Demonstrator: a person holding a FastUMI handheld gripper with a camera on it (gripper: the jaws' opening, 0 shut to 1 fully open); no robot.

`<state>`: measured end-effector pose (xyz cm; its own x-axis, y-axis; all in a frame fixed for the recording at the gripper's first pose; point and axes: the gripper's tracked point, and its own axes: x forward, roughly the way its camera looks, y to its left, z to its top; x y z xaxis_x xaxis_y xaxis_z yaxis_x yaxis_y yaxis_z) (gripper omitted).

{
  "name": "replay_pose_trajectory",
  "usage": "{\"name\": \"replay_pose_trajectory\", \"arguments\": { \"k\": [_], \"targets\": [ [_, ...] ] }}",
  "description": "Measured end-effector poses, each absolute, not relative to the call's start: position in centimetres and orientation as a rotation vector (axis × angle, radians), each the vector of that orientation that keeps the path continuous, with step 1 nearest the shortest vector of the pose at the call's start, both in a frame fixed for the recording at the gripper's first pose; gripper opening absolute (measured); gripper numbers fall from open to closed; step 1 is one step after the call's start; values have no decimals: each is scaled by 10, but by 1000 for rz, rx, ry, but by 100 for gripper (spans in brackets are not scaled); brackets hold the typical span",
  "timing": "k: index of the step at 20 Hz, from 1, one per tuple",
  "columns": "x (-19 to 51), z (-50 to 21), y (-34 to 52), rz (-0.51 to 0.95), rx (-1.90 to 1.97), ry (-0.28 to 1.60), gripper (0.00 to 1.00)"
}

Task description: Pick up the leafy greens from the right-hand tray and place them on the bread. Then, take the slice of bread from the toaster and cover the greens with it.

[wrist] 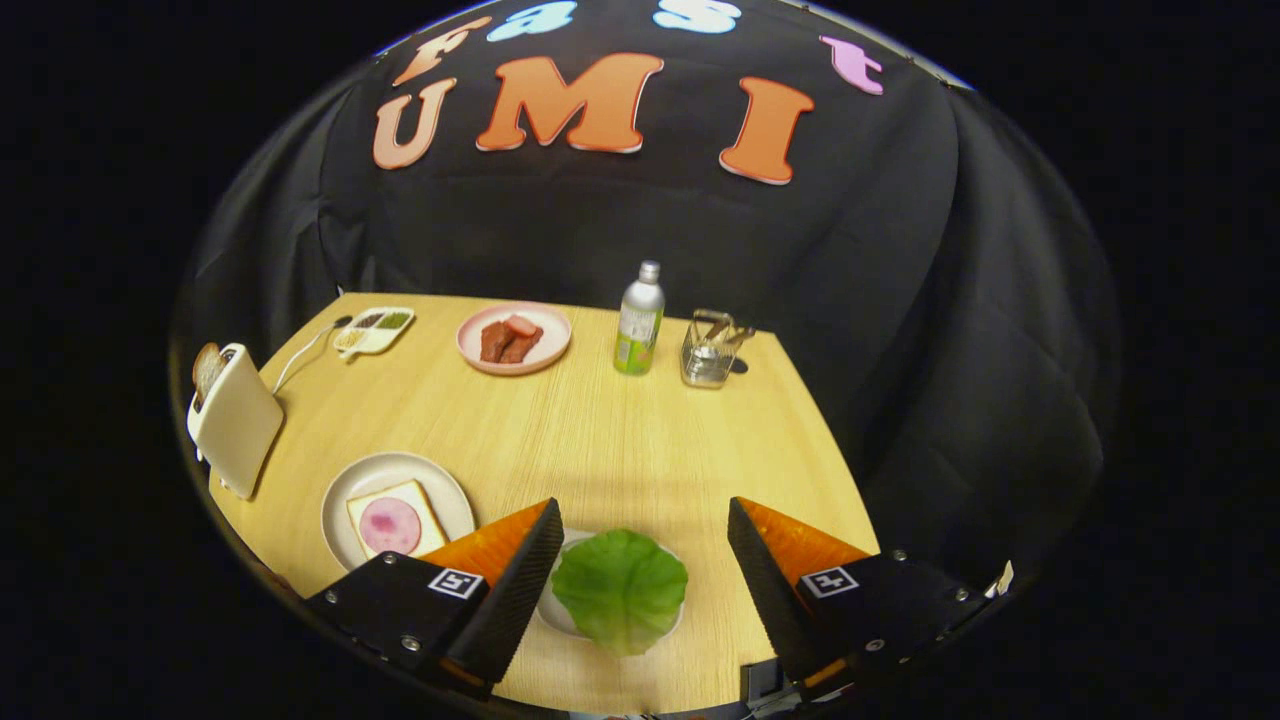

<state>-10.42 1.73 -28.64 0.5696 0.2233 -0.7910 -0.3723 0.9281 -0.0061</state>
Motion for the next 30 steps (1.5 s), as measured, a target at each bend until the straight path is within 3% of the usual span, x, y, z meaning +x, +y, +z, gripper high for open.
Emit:
{"name": "replay_pose_trajectory", "arguments": {
  "k": [16,26,30],
  "targets": [
    [-155,-405,20,538,-273,1323,100],
    [-158,-430,30,597,-276,1383,97],
    [-156,-432,28,602,-278,1388,88]
  ]
}}
